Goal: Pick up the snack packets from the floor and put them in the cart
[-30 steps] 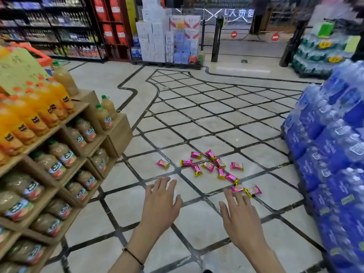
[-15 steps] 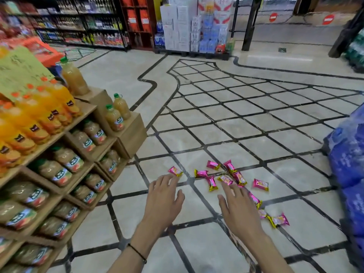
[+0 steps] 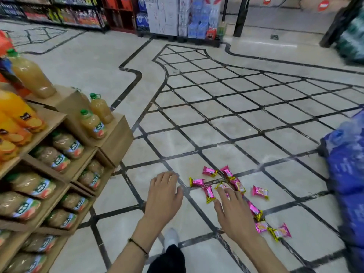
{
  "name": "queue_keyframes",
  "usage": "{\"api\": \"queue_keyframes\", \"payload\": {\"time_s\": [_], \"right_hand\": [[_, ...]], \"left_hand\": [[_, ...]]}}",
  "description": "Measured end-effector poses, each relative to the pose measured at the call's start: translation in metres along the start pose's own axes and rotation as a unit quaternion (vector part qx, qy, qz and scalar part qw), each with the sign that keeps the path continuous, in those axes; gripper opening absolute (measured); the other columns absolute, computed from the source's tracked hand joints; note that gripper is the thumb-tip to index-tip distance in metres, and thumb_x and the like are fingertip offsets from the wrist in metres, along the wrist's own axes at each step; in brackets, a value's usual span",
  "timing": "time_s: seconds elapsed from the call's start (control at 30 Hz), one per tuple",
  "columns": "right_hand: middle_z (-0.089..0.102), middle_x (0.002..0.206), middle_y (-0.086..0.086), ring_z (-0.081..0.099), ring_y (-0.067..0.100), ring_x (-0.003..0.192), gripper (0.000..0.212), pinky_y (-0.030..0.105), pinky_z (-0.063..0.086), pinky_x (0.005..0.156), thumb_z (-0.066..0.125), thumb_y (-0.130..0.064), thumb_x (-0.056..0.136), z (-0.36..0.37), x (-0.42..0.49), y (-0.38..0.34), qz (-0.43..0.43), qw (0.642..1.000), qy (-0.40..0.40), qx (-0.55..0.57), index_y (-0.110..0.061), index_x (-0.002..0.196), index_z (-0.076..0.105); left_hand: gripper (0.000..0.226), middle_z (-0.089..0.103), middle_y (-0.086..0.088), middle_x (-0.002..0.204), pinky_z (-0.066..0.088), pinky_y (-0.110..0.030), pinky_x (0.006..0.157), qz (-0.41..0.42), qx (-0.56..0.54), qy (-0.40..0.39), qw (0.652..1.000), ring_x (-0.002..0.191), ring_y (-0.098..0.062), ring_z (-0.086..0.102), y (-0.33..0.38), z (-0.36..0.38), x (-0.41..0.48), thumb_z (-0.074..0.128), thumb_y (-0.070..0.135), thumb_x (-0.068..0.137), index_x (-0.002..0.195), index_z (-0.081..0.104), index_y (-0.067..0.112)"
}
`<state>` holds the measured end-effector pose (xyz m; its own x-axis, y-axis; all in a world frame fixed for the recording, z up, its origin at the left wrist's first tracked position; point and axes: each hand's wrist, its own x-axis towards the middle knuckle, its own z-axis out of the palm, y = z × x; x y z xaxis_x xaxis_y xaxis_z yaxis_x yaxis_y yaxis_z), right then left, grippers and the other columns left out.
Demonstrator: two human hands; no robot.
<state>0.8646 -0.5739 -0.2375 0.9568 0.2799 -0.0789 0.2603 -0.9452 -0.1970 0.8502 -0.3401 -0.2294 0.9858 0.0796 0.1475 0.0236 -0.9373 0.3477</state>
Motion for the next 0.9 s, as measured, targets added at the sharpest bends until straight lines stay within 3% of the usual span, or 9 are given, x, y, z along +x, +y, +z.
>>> {"api": "queue_keyframes", "payload": {"time_s": [0.2, 0.47, 0.57, 0.7, 0.9], "right_hand": [[0.065, 0.121, 0.004, 0.06, 0.032, 0.109, 0.045, 0.047, 0.056, 0.076, 0.032, -0.044, 0.099, -0.002, 0.086, -0.029, 0.026, 1.0, -0.004, 0.017, -0.022, 0.131, 0.054], [0.067, 0.117, 0.006, 0.062, 0.032, 0.106, 0.04, 0.044, 0.057, 0.071, 0.056, -0.034, 0.093, 0.031, 0.165, -0.023, 0.051, 0.997, -0.061, -0.006, -0.018, 0.13, 0.055], [0.065, 0.121, 0.005, 0.06, 0.032, 0.107, 0.043, 0.044, 0.056, 0.067, 0.062, -0.034, 0.092, 0.05, 0.193, -0.012, 0.06, 0.993, -0.099, -0.008, -0.019, 0.132, 0.057], [0.066, 0.117, 0.008, 0.062, 0.033, 0.093, 0.044, 0.043, 0.054, 0.06, 0.059, -0.031, 0.087, 0.078, 0.232, 0.01, 0.06, 0.988, -0.141, -0.011, -0.014, 0.129, 0.06], [0.06, 0.124, 0.008, 0.06, 0.033, 0.098, 0.042, 0.043, 0.053, 0.066, 0.062, -0.031, 0.089, 0.138, 0.292, 0.044, 0.036, 0.985, -0.169, -0.015, -0.016, 0.128, 0.056]], "left_hand": [[0.035, 0.06, 0.003, 0.128, 0.044, -0.039, 0.098, 0.039, -0.007, -0.02, 0.999, 0.118, -0.02, 0.054, -0.048, -0.008, 0.094, 0.05, 0.033, 0.093, 0.124, 0.061, 0.021], [0.029, 0.061, -0.003, 0.124, 0.041, -0.038, 0.098, 0.1, -0.036, -0.025, 0.994, 0.117, -0.024, 0.053, -0.088, 0.021, 0.183, 0.062, 0.011, 0.092, 0.121, 0.063, 0.014], [0.031, 0.061, -0.005, 0.124, 0.046, -0.042, 0.097, 0.096, -0.048, -0.054, 0.993, 0.117, -0.026, 0.055, -0.098, 0.046, 0.212, 0.064, 0.009, 0.089, 0.121, 0.063, 0.012], [0.034, 0.062, -0.007, 0.121, 0.047, -0.044, 0.095, 0.088, -0.047, -0.098, 0.99, 0.115, -0.03, 0.056, -0.105, 0.084, 0.247, 0.056, 0.005, 0.087, 0.119, 0.063, 0.01], [0.051, 0.059, -0.007, 0.124, 0.045, -0.043, 0.096, 0.054, -0.043, -0.171, 0.983, 0.117, -0.031, 0.055, -0.137, 0.155, 0.293, 0.051, 0.0, 0.076, 0.125, 0.061, 0.009]]}}
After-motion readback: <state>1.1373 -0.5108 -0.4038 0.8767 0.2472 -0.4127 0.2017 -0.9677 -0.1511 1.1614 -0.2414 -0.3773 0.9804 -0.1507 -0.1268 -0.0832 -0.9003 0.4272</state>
